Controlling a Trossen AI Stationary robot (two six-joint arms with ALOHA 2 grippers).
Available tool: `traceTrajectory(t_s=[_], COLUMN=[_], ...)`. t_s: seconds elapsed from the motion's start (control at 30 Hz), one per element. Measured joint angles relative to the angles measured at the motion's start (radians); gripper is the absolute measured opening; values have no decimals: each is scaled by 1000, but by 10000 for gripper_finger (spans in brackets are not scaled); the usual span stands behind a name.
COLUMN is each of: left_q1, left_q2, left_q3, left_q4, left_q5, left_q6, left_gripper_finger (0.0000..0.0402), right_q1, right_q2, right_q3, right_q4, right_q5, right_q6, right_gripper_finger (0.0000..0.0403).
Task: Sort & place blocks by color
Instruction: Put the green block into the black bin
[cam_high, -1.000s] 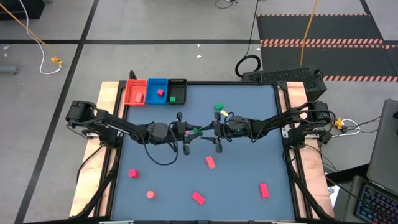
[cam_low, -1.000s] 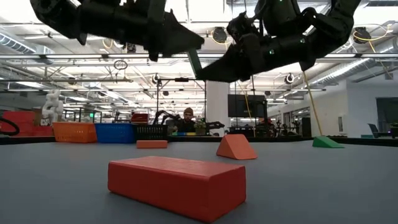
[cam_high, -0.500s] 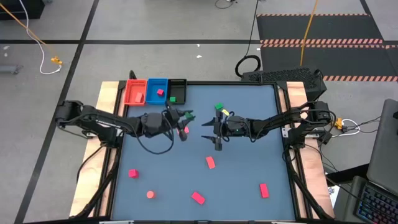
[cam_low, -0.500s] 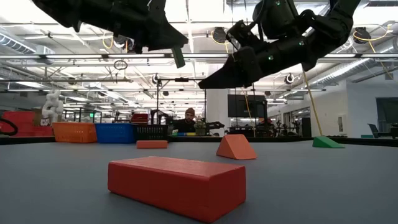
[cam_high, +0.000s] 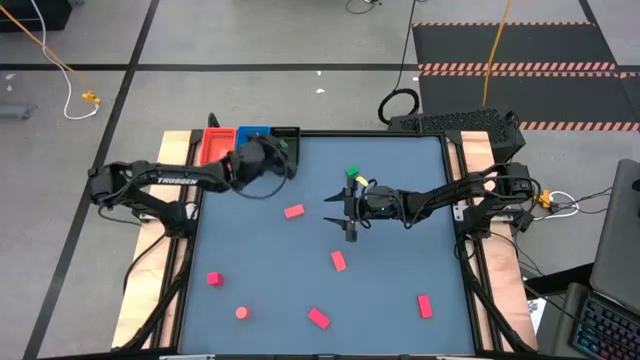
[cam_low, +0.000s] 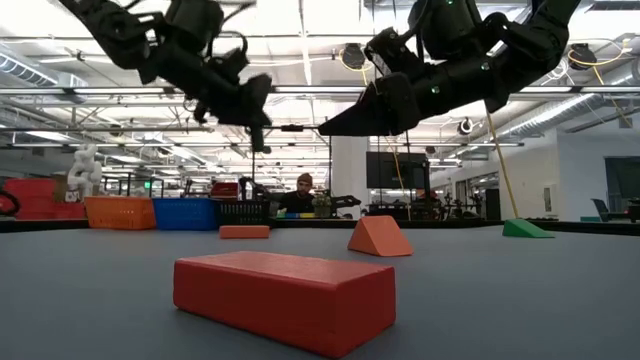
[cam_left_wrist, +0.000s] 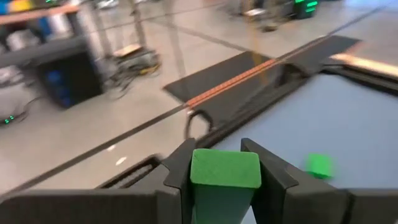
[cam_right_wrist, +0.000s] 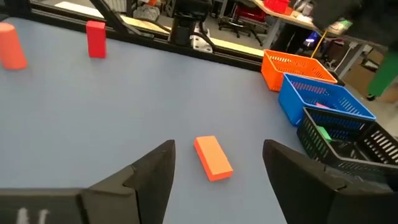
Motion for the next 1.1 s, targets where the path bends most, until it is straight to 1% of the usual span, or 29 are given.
traceTrajectory(t_s=[0.07, 0.17, 0.27, 0.4, 0.43, 0.47, 0.57, 0.63, 0.7, 0.77, 0.87, 0.97, 1.03, 1.1], left_q1=[50, 107, 140, 155, 156, 156, 156, 156, 156, 155, 137, 103, 71, 32], left_q2=[7, 29, 73, 125, 133, 141, 145, 145, 145, 145, 127, 82, 47, 9], left_q3=[0, 0, 0, 0, 0, 0, 0, 0, 0, 0, 0, 0, 0, 0], left_q4=[-9, -20, -15, 7, 12, 21, 30, 32, 31, 30, 22, 23, 14, -18], left_q5=[3, 49, 59, 61, 61, 62, 62, 61, 61, 61, 60, 88, 116, 147], left_q6=[-16, -43, -59, -60, -60, -61, -65, -69, -80, -100, -129, -145, -170, -207], left_gripper_finger=[105, 105, 105, 107, 117, 139, 227, 277, 315, 342, 363, 369, 366, 359], right_q1=[-1, -8, -17, -25, -25, -25, -27, -30, -35, -43, -54, -64, -65, -65], right_q2=[0, 0, 0, 0, 0, 0, 0, 0, 0, 0, 0, 0, 0, 0], right_q3=[0, 0, 0, 0, 0, 0, 0, 0, 0, 0, 0, 0, -1, -1], right_q4=[8, 23, 48, 66, 67, 67, 67, 66, 65, 55, 23, -22, -54, -92], right_q5=[0, 0, 0, -2, -2, -2, -2, -2, -2, 0, 0, 5, 51, 141], right_q6=[-2, -3, -1, 32, 33, 33, 31, 30, 29, 21, -12, -21, -21, -16], right_gripper_finger=[236, 236, 236, 236, 236, 236, 235, 235, 235, 235, 235, 235, 235, 235])
